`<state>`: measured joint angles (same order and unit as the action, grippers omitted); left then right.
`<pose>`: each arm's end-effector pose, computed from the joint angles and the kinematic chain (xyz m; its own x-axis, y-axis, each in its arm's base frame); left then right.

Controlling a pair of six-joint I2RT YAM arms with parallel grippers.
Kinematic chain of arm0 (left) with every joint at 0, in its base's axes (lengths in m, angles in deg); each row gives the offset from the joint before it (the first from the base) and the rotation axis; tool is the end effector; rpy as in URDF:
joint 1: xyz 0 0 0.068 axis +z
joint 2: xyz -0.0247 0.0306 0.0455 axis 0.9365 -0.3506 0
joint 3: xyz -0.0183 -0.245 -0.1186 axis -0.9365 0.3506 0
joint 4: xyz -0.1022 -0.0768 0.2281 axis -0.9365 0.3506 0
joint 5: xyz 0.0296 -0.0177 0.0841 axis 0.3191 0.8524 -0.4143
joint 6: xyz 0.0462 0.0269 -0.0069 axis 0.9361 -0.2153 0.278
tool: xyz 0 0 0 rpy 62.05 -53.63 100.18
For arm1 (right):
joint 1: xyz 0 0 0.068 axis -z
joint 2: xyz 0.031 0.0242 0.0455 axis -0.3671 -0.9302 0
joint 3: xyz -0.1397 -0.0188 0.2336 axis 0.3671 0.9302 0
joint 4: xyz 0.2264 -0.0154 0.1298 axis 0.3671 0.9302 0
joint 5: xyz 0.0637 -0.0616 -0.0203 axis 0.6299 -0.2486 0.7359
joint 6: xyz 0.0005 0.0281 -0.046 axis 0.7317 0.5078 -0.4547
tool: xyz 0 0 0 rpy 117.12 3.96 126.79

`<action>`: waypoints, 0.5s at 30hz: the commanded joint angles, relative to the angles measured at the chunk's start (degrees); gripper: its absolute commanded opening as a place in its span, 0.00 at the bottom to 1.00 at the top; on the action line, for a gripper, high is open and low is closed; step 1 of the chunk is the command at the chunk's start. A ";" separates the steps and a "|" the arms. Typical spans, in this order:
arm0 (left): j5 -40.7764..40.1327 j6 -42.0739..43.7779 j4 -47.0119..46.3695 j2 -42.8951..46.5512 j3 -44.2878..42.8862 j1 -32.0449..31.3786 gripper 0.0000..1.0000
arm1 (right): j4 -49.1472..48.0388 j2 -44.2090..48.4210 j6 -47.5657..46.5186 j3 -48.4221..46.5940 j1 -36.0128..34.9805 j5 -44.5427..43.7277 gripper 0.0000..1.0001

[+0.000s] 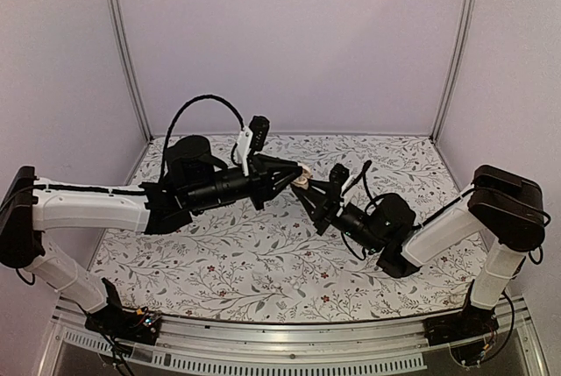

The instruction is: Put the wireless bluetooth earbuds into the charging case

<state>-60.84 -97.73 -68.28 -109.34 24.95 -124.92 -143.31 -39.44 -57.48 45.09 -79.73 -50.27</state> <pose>0.1834 -0.2787 0.2922 -0.2460 -0.0967 -0.9644 0.8857 0.3816 -0.2642 0.1744 0.2782 0.1996 0.2354 0.1743 -0.9561 -0.8066 0.5839 -0.0921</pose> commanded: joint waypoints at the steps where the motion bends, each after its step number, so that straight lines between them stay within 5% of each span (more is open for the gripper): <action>1: -0.19 0.45 -1.39 -0.91 -1.70 -0.97 0.09 | -0.09 -0.46 -1.32 -1.51 -0.75 -0.54 0.00; 15: -1.51 0.94 -0.52 -1.54 -1.97 -0.98 0.08 | -0.88 0.38 -2.25 -1.12 -1.40 -0.61 0.00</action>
<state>-61.41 -97.51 -68.26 -110.41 24.41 -125.07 -143.24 -39.44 -59.08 44.87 -80.47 -50.32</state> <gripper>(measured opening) 0.131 0.203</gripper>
